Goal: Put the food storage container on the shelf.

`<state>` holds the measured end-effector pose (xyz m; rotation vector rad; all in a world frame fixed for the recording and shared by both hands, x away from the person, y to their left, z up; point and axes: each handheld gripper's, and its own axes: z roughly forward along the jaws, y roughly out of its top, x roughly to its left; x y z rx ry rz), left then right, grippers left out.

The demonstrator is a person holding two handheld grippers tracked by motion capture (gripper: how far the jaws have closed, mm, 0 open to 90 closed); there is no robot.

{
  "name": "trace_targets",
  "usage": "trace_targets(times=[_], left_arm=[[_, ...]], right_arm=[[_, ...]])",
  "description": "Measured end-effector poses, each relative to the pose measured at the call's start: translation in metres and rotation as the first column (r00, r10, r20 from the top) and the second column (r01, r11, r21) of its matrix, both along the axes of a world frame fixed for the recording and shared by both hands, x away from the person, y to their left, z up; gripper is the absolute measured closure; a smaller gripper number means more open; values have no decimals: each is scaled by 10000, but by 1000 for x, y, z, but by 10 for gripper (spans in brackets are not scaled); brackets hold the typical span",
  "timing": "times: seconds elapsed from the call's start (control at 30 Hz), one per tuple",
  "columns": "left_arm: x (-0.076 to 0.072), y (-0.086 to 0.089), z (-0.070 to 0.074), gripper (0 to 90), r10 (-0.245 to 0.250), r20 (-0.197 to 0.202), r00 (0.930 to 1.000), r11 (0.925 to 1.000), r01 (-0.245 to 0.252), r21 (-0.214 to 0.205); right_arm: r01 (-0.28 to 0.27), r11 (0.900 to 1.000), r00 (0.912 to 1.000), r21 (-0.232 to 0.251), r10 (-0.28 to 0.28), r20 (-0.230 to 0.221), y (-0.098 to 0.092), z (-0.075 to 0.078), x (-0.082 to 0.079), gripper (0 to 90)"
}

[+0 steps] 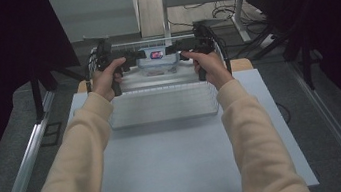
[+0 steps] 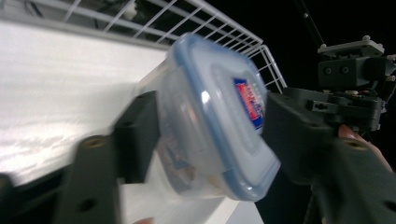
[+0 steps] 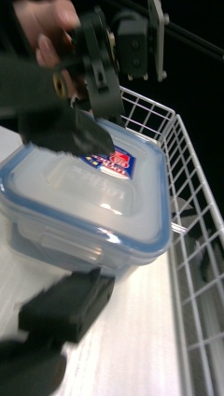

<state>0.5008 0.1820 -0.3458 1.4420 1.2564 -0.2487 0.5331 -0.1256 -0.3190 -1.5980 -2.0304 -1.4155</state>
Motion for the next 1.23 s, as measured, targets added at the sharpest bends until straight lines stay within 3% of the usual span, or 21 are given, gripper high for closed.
trace_targets(times=[0.13,0.23,0.37,0.43,0.53,0.63,0.73,0.8,0.87,0.97,1.03,1.13,1.23], left_arm=[[-15,2,11,221,311,756,9966,9968,-366,715],[-32,3,17,216,244,1318,9910,9929,-393,1119],[-62,7,18,221,200,1905,9815,9868,-500,1537],[-81,9,14,226,80,2230,9748,9812,-507,1861],[-110,10,3,230,-268,2666,9634,9663,-433,2536],[-138,10,-15,231,-680,2802,9575,9512,-225,3078],[-163,9,-39,232,-909,2792,9559,9444,-62,3287],[-179,9,-56,233,-1047,2742,9560,9359,14,3523],[-193,9,-74,233,-1088,2739,9556,9278,-13,3730],[-208,9,-95,233,-1119,2563,9601,9186,16,3951],[-211,8,-102,233,-1191,2418,9630,9082,72,4184],[-214,8,-105,231,-1082,2442,9637,9081,-42,4187],[-215,6,-106,220,-1104,2458,9630,9012,-73,4333]], right_arm=[[237,9982,9938,-558,-175,1096,0,10,-12,180],[105,9958,9802,-914,78,1980,-4,19,-27,164],[-336,9945,9645,-988,582,2575,-16,22,-51,163],[-439,9903,9506,-1322,821,2994,-26,19,-67,163],[-555,9830,9290,-1752,1152,3517,-39,11,-92,165],[-563,9789,9139,-1966,1298,3846,-53,-3,-123,168],[-404,9701,8920,-2392,1429,4288,-66,-22,-152,174],[-416,9655,8847,-2571,1552,4397,-73,-37,-170,177],[-522,9606,8803,-2731,1733,4416,-80,-55,-188,178],[-623,9494,8836,-3078,1958,4254,-89,-81,-210,178],[-453,9446,8844,-3249,1892,4266,-94,-92,-217,178],[-277,9472,8878,-3194,1701,4276,-99,-98,-221,179],[-214,9489,8824,-3149,1660,4402,-101,-98,-221,179]])
